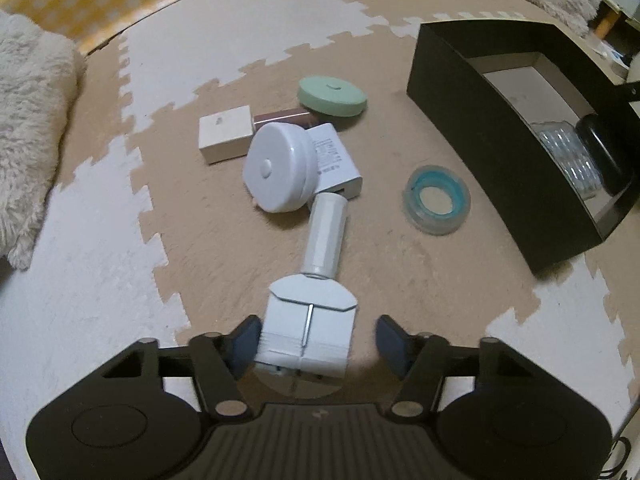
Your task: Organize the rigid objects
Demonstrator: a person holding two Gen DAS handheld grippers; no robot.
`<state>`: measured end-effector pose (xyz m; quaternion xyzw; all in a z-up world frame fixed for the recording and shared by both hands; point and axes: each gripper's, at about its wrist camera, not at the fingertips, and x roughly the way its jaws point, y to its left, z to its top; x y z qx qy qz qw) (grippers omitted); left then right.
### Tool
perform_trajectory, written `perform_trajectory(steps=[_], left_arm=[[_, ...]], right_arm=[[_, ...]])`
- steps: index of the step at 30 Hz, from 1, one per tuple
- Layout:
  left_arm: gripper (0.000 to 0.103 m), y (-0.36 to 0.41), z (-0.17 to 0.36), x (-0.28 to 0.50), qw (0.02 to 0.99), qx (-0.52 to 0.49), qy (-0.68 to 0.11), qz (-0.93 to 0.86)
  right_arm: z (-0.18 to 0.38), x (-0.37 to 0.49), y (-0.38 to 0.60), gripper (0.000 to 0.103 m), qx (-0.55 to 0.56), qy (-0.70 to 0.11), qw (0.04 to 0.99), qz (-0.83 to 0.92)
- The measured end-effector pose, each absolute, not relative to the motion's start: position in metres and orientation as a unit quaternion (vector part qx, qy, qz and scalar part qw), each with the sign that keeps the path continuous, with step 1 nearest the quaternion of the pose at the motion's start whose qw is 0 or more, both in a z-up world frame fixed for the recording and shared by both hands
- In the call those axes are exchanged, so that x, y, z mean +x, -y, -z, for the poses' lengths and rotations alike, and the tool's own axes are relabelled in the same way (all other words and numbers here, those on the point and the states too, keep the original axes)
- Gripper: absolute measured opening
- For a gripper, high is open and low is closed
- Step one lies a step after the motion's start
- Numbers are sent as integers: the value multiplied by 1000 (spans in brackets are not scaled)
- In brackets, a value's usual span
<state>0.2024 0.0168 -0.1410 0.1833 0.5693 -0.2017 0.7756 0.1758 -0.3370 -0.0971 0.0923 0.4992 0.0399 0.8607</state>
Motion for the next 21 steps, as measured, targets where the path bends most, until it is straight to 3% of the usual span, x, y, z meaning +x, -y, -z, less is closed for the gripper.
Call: perform_trajectory(steps=[6, 10, 21], left_arm=[[59, -13, 140, 206, 796, 192, -540, 196], [50, -12, 141, 208, 791, 184, -548, 201], [49, -3, 125, 194, 805, 112, -546, 203]], right_arm=[[97, 176, 337, 6, 91, -499, 861, -40], [98, 176, 337, 6, 92, -499, 861, -40], [98, 176, 338, 6, 94, -500, 860, -40]])
